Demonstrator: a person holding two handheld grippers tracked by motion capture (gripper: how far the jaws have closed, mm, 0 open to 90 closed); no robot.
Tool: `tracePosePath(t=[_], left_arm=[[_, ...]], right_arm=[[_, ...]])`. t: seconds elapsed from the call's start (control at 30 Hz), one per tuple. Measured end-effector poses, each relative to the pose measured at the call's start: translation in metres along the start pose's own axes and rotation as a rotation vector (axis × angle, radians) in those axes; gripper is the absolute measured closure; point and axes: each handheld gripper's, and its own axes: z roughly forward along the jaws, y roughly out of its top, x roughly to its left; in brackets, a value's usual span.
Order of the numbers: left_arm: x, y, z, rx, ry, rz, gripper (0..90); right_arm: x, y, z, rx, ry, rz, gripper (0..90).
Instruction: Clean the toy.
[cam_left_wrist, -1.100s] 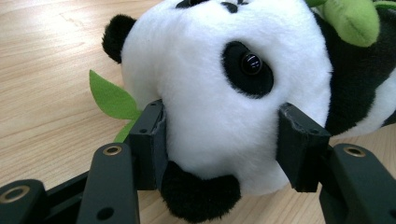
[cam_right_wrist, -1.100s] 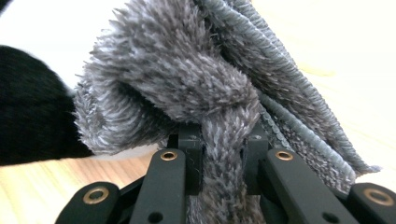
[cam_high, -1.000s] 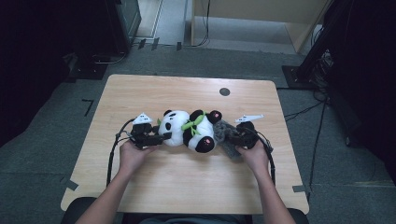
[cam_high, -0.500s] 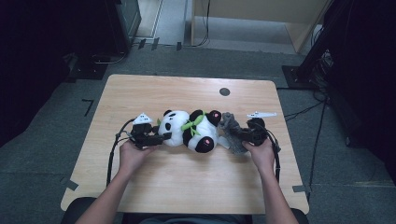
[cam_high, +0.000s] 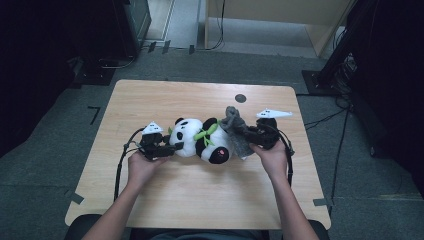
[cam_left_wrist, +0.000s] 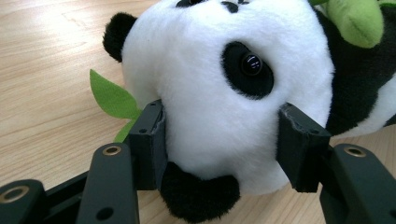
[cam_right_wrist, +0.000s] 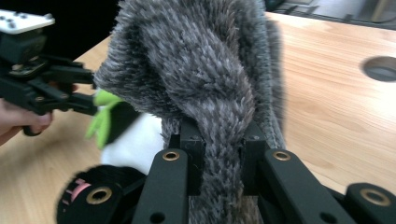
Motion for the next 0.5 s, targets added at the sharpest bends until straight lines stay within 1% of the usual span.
tracePosePath(t=[0.07,0.1,0.13,0.2,0.23,0.27,0.33,0.37,0.4,0.5], left_arm=[[-0.001,-0.001,0.0,-0.003,0.002,0.002,42.0],[-0.001,-0.001,0.0,-0.003,0.002,0.002,42.0],[-0.001,-0.001,0.0,-0.005,0.003,0.001,42.0],[-0.001,-0.001,0.0,-0.007,0.006,-0.001,42.0],[-0.001,-0.001,0.0,-0.007,0.006,-0.001,42.0],[-0.001,-0.001,0.0,-0.008,0.007,-0.001,42.0],[-0.002,-0.002,0.0,-0.009,0.01,-0.001,42.0],[-0.002,-0.002,0.0,-0.009,0.012,0.0,42.0],[-0.002,-0.002,0.0,-0.008,0.013,0.001,42.0],[-0.003,-0.002,0.0,-0.006,0.013,0.004,42.1]], right_arm=[[0.011,0.004,0.01,0.019,0.025,-0.032,78.5],[0.011,0.004,0.01,0.019,0.025,-0.032,78.5],[0.018,0.005,0.016,0.03,0.039,-0.05,78.4],[0.024,0.007,0.023,0.038,0.052,-0.069,78.5],[0.024,0.007,0.023,0.038,0.052,-0.069,78.5],[0.027,0.007,0.026,0.044,0.057,-0.079,78.5],[0.033,0.007,0.035,0.063,0.069,-0.1,78.4],[0.033,0.007,0.035,0.063,0.069,-0.1,78.4],[0.036,0.005,0.04,0.084,0.066,-0.115,78.4],[0.036,0.002,0.046,0.098,0.062,-0.125,78.3]])
